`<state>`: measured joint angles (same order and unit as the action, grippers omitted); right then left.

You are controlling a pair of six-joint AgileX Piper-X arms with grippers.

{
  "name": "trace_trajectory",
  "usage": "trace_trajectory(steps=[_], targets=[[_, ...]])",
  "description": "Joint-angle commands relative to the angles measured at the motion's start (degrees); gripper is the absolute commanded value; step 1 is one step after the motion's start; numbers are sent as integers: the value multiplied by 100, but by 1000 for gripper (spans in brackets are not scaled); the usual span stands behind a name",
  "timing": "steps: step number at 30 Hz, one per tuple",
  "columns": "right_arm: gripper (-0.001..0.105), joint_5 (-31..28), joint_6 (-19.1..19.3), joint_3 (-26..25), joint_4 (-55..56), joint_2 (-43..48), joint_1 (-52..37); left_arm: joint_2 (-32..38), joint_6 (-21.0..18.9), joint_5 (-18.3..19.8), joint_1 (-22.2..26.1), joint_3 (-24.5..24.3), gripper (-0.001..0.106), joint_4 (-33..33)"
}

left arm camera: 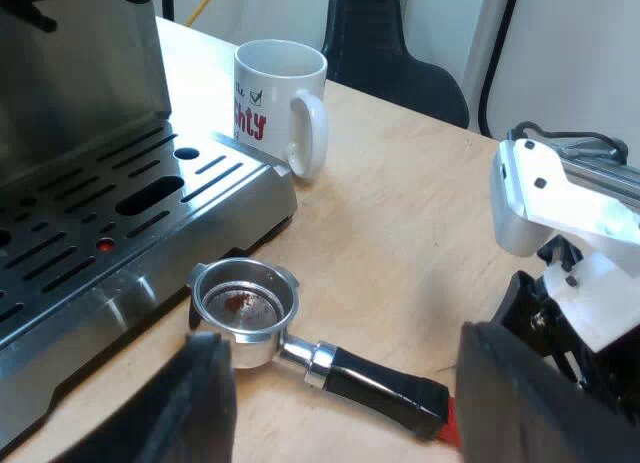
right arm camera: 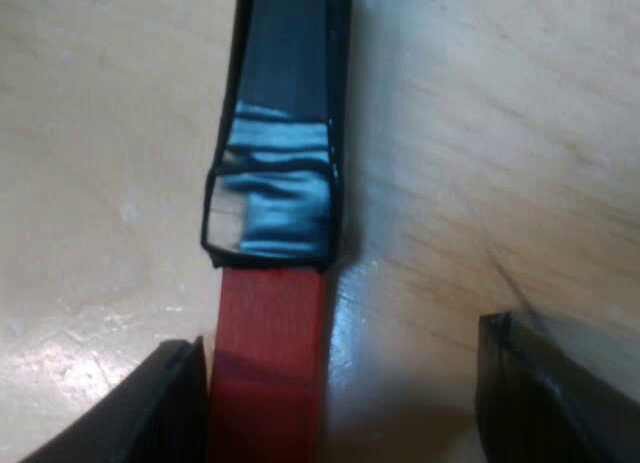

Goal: Grind coffee beans and then tamp

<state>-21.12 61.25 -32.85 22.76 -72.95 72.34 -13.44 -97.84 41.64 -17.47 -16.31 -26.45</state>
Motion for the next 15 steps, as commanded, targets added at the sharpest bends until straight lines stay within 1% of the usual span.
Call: trace_trajectory(steps=[1,7,9,11,12,14,15], targets=[[59,63,32,-208,404,179,-10,31,-45,18,-37,-66,51,62],[59,63,67,-553,1070,582,-10,31,-45,18,-37,-66,51,62],[59,63,175,-665,1234,706,-10,31,-45,18,-37,-66,51,62],[59,63,490,-802,1422,886,-10,31,-45,18,-37,-66,51,62],[59,63,567,-831,1459,949,-10,31,-45,18,-37,-66,51,62],[59,47,868,-1016,1645,1089,-10,31,-45,18,-37,-66,51,62],[59,39,954,-1098,1687,1145,-10,31,-45,18,-37,-66,51,62]])
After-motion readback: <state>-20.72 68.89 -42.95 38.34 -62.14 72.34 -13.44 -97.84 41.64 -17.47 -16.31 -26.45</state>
